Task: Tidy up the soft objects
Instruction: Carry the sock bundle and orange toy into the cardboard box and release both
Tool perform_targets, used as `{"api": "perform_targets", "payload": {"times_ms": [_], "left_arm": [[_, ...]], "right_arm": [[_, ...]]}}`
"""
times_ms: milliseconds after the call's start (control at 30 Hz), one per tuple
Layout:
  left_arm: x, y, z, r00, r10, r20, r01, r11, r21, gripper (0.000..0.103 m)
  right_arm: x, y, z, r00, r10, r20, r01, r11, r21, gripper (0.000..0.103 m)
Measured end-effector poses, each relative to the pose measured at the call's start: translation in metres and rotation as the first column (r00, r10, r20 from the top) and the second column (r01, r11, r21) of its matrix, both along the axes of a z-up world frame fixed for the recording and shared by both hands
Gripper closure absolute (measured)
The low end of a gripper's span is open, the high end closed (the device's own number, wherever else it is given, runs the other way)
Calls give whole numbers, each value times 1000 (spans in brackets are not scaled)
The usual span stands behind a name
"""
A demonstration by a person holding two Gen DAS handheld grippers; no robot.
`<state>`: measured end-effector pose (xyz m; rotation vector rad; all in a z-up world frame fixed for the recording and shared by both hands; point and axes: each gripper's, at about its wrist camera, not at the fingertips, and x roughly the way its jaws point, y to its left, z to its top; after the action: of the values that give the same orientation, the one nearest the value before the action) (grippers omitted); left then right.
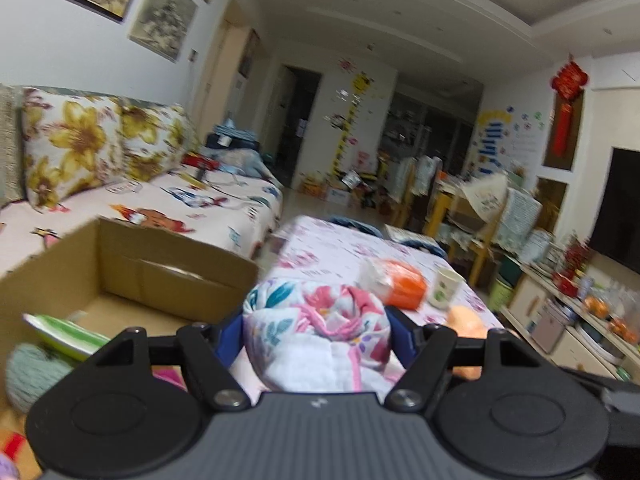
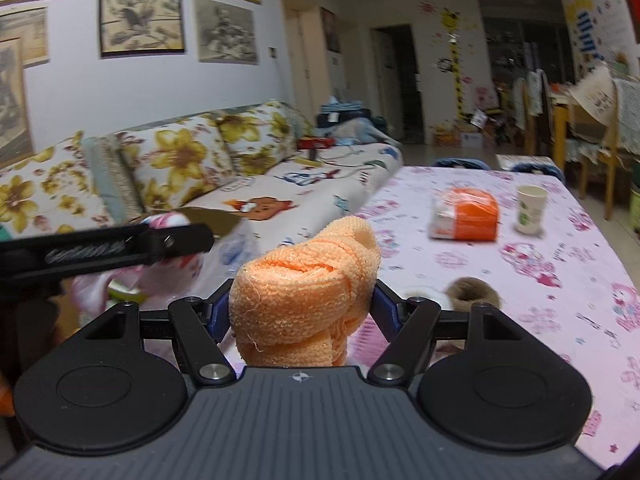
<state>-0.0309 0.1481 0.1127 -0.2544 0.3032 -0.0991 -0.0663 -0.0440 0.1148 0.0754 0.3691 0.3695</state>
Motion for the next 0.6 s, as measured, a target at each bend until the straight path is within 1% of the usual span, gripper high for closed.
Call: {"api": "perform_targets", "payload": {"times_ms": [133,200,400,600], "left_arm": [[2,24,4,996,84,20,-83,996,-20,32],[3,31,5,991,129,27,-128,992,-17,32],[14,58,6,974,224,21,-224,973,50,32],[19,79,2,969,248,-9,-246,962,117,32]], "right_arm": [[-2,12,6,998,57,32,-57,998,-3,16],[-3,20,8,994,95,47,-94,995,-12,16],[-11,44,11,969,231,84,-225,971,-75,16],[-9,62,15,934,348,78,-340,935,-101,16]]}}
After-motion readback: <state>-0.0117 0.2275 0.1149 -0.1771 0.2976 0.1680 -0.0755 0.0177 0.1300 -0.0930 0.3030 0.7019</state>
